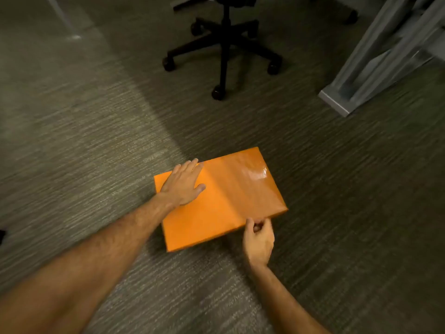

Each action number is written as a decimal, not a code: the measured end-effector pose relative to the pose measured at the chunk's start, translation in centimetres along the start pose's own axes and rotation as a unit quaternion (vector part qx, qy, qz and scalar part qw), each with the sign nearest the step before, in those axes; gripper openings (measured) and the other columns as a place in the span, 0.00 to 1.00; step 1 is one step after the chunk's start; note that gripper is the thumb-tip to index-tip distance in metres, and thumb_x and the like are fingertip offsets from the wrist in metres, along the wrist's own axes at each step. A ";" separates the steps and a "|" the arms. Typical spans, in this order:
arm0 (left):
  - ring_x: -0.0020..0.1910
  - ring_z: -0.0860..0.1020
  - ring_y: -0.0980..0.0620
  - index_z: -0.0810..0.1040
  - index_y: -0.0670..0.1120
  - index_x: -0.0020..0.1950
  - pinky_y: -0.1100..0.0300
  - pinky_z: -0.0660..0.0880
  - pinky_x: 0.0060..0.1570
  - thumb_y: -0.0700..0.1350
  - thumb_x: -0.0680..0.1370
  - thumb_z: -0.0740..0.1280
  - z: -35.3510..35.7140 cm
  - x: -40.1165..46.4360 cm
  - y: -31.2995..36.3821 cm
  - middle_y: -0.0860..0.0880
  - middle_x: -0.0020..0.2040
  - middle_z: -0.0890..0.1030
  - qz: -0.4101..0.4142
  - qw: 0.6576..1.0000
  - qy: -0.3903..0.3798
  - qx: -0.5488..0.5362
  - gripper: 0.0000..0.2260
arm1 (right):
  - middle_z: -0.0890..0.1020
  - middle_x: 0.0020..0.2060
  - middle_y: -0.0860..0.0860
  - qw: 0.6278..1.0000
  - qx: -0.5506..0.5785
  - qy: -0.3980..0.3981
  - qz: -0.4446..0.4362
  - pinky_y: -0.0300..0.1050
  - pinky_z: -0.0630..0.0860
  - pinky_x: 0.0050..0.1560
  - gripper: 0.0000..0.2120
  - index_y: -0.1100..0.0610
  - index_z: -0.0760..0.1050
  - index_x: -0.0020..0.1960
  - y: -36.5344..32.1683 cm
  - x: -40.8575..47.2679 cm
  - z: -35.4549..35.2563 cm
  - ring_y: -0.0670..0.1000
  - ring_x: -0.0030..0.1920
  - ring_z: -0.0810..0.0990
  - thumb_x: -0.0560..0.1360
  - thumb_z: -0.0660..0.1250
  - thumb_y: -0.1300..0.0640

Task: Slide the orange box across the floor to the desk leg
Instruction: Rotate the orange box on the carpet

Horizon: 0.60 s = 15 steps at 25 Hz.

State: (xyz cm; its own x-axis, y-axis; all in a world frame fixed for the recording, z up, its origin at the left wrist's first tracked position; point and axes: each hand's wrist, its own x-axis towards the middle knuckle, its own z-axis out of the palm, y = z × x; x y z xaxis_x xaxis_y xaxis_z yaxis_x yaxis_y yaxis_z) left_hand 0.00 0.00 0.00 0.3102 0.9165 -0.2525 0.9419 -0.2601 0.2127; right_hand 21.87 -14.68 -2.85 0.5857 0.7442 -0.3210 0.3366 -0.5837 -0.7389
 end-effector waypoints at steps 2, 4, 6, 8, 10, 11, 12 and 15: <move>0.81 0.53 0.43 0.51 0.45 0.82 0.45 0.51 0.77 0.59 0.82 0.61 1.7 0.9 -0.9 0.43 0.83 0.52 -0.023 1.000 -0.011 0.004 0.35 | 0.79 0.46 0.51 0.995 0.061 0.018 0.082 0.49 0.73 0.50 0.11 0.52 0.74 0.51 1.3 0.3 1.1 0.56 0.50 0.80 0.76 0.69 0.46; 0.81 0.51 0.43 0.47 0.46 0.83 0.42 0.50 0.77 0.61 0.81 0.61 2.7 1.7 -2.1 0.43 0.83 0.49 -0.072 0.996 -0.049 -0.003 0.38 | 0.80 0.50 0.53 0.987 0.087 0.007 0.133 0.51 0.75 0.52 0.18 0.54 0.73 0.59 2.4 0.5 2.0 0.57 0.53 0.80 0.75 0.71 0.45; 0.81 0.49 0.43 0.44 0.48 0.83 0.38 0.51 0.76 0.65 0.79 0.60 3.8 1.8 -2.8 0.45 0.83 0.48 -0.122 0.989 -0.080 0.001 0.41 | 0.79 0.54 0.53 0.978 0.116 -0.056 0.162 0.50 0.74 0.55 0.28 0.55 0.68 0.69 3.1 0.2 2.6 0.56 0.57 0.79 0.75 0.71 0.44; 0.80 0.52 0.42 0.44 0.49 0.83 0.36 0.55 0.74 0.68 0.77 0.60 4.5 1.6 -3.4 0.45 0.83 0.50 -0.143 0.986 -0.080 0.000 0.43 | 0.79 0.61 0.54 0.967 0.134 -0.121 0.179 0.49 0.72 0.57 0.35 0.54 0.61 0.76 3.5 0.1 3.0 0.57 0.62 0.78 0.76 0.71 0.43; 0.78 0.55 0.41 0.47 0.49 0.82 0.37 0.57 0.73 0.70 0.75 0.62 4.7 1.4 -3.4 0.44 0.81 0.55 -0.155 0.985 -0.069 -0.012 0.45 | 0.76 0.67 0.56 0.960 0.142 -0.151 0.188 0.52 0.72 0.64 0.40 0.54 0.56 0.80 3.6 0.5 3.7 0.59 0.67 0.75 0.76 0.70 0.43; 0.77 0.57 0.40 0.48 0.49 0.82 0.37 0.58 0.72 0.70 0.73 0.63 4.9 1.3 -3.3 0.44 0.80 0.57 -0.159 0.985 -0.063 -0.017 0.46 | 0.75 0.69 0.57 0.961 0.142 -0.148 0.187 0.54 0.71 0.67 0.41 0.55 0.55 0.81 3.5 0.7 3.9 0.60 0.68 0.75 0.76 0.71 0.44; 0.76 0.59 0.39 0.50 0.49 0.81 0.38 0.59 0.72 0.71 0.72 0.64 5.0 1.0 -3.0 0.43 0.79 0.59 -0.164 0.984 -0.062 -0.024 0.46 | 0.75 0.69 0.58 0.965 0.135 -0.135 0.181 0.55 0.71 0.69 0.41 0.56 0.54 0.81 3.4 0.8 4.1 0.60 0.69 0.75 0.76 0.71 0.45; 0.72 0.65 0.37 0.55 0.48 0.80 0.40 0.64 0.69 0.73 0.68 0.68 5.3 -0.1 -2.3 0.41 0.77 0.61 -0.185 0.976 -0.087 -0.070 0.49 | 0.77 0.67 0.60 0.978 0.104 -0.094 0.154 0.53 0.71 0.69 0.39 0.57 0.58 0.80 2.8 1.5 3.5 0.62 0.67 0.76 0.75 0.73 0.52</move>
State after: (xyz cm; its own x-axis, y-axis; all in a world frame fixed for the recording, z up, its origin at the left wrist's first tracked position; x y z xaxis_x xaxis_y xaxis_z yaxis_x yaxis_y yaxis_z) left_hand -1.50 -1.14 -5.43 -0.0196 0.8711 -0.4907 0.9705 0.1345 0.2000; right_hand 21.11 -14.06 -7.46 0.4826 0.6018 -0.6364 -0.0038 -0.7251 -0.6886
